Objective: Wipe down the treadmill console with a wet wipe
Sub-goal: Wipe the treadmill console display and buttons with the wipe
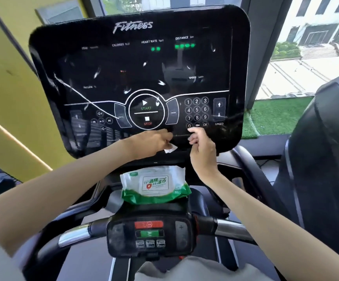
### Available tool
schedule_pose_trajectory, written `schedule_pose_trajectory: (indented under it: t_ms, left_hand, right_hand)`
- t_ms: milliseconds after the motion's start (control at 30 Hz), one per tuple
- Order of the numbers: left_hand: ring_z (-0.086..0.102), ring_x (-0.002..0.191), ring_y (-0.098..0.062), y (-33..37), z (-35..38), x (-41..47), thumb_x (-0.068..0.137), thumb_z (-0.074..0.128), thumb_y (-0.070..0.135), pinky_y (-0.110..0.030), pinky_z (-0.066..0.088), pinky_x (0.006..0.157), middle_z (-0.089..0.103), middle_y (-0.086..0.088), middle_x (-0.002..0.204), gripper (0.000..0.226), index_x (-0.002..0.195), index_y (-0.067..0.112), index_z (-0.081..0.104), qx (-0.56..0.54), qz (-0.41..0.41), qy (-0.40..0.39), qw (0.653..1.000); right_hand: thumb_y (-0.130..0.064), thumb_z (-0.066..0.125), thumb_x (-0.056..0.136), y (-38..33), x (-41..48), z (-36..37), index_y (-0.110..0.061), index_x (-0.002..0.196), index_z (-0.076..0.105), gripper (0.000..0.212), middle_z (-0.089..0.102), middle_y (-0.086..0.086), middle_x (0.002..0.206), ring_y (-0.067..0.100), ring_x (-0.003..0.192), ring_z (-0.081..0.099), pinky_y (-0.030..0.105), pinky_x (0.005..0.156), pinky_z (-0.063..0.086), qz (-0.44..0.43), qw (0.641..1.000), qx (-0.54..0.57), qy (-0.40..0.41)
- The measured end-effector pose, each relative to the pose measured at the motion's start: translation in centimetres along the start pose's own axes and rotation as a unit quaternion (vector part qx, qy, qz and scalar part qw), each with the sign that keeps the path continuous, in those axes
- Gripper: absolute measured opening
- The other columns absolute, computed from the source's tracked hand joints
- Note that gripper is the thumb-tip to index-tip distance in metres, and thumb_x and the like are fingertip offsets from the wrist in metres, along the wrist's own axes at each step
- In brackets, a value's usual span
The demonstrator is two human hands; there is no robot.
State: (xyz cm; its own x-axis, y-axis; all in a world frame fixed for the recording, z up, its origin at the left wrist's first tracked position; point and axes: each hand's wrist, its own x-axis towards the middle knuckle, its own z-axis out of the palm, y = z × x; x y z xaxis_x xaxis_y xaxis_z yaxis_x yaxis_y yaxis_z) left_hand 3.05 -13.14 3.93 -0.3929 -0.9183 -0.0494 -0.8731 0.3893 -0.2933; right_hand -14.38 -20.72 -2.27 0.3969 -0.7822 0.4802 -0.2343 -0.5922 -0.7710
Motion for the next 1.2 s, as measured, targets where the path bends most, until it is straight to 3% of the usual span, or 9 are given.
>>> schedule_pose_trajectory:
  t_ms: [267,400,600,800,900,967,1067,1133,1200]
  left_hand:
    - [0.054,0.092,-0.030,-2.5,0.3,-6.5,0.084,0.053,-0.008,-0.037,0.048,0.064,0.058,-0.013,0.103,0.037,0.116,0.008,0.065,-0.031,-0.052,-0.012,0.998]
    - [0.052,0.075,-0.023,-4.2,1.6,-10.2,0.069,0.062,-0.017,-0.030,0.047,0.055,0.056,-0.007,0.083,0.045,0.103,0.011,0.070,-0.030,-0.073,0.007,0.997]
    - [0.055,0.075,-0.025,-6.1,2.3,-15.4,0.060,0.059,-0.021,-0.026,0.043,0.054,0.056,-0.007,0.082,0.057,0.104,0.013,0.072,-0.051,-0.143,0.023,0.988]
    - [0.057,0.062,-0.021,-7.2,3.7,-20.0,0.051,0.073,-0.018,-0.022,0.036,0.048,0.055,-0.005,0.071,0.048,0.087,0.015,0.075,-0.045,-0.188,0.048,0.980]
    - [0.053,0.072,-0.019,-7.3,4.5,-22.2,0.061,0.073,-0.011,-0.026,0.045,0.055,0.053,-0.001,0.078,0.036,0.083,0.016,0.072,-0.006,-0.215,0.027,0.976]
    - [0.051,0.086,-0.020,-7.3,4.5,-23.6,0.077,0.064,-0.003,-0.031,0.051,0.073,0.053,-0.003,0.090,0.023,0.091,0.014,0.070,0.011,-0.237,-0.004,0.971]
    - [0.049,0.102,-0.021,-7.3,3.5,-25.1,0.088,0.047,-0.003,-0.032,0.046,0.087,0.053,-0.007,0.107,0.032,0.110,0.010,0.067,-0.004,-0.342,-0.046,0.939]
    - [0.053,0.098,-0.023,-7.6,2.6,-25.3,0.086,0.043,-0.009,-0.034,0.047,0.082,0.056,-0.006,0.106,0.042,0.113,0.013,0.066,-0.074,-0.456,0.038,0.886]
    - [0.056,0.094,-0.021,-7.8,0.7,-24.4,0.086,0.041,-0.009,-0.032,0.047,0.077,0.058,-0.002,0.103,0.042,0.110,0.012,0.067,-0.233,-0.540,0.146,0.796]
  right_hand:
    - [0.005,0.035,0.083,-3.5,-0.8,4.9,-0.016,0.111,0.054,0.040,0.061,0.000,0.088,0.021,0.087,0.060,0.044,0.078,0.050,-0.021,0.995,0.003,-0.100]
    - [0.004,0.036,0.086,-5.6,-1.2,7.0,-0.017,0.110,0.055,0.037,0.061,-0.002,0.091,0.017,0.089,0.059,0.041,0.080,0.051,-0.024,0.991,-0.002,-0.134]
    - [0.004,0.037,0.083,-8.4,-2.0,10.6,-0.018,0.110,0.056,0.039,0.061,-0.003,0.094,0.017,0.090,0.058,0.039,0.079,0.049,-0.039,0.983,-0.020,-0.179]
    - [0.005,0.038,0.083,-9.9,-2.8,13.1,-0.016,0.110,0.058,0.039,0.061,0.001,0.099,0.018,0.094,0.057,0.039,0.082,0.048,-0.035,0.979,-0.035,-0.198]
    - [0.006,0.043,0.080,-10.8,-3.2,14.2,-0.015,0.113,0.058,0.042,0.060,0.004,0.104,0.020,0.100,0.055,0.036,0.084,0.046,-0.063,0.972,-0.081,-0.213]
    - [0.006,0.046,0.079,-11.3,-3.6,14.8,-0.012,0.112,0.058,0.040,0.061,0.004,0.104,0.023,0.101,0.053,0.035,0.085,0.044,-0.082,0.968,-0.116,-0.205]
    - [0.005,0.049,0.078,-11.9,-3.6,15.3,-0.010,0.106,0.060,0.034,0.060,0.004,0.100,0.024,0.099,0.052,0.034,0.086,0.043,-0.094,0.973,-0.150,-0.149]
    - [0.005,0.048,0.077,-12.6,-3.0,15.3,-0.010,0.105,0.061,0.034,0.059,0.003,0.098,0.023,0.097,0.052,0.034,0.085,0.042,-0.090,0.976,-0.132,-0.145]
    - [0.005,0.045,0.079,-13.7,-1.8,15.3,-0.012,0.106,0.061,0.036,0.058,0.001,0.095,0.020,0.094,0.053,0.032,0.082,0.044,-0.076,0.979,-0.069,-0.177]
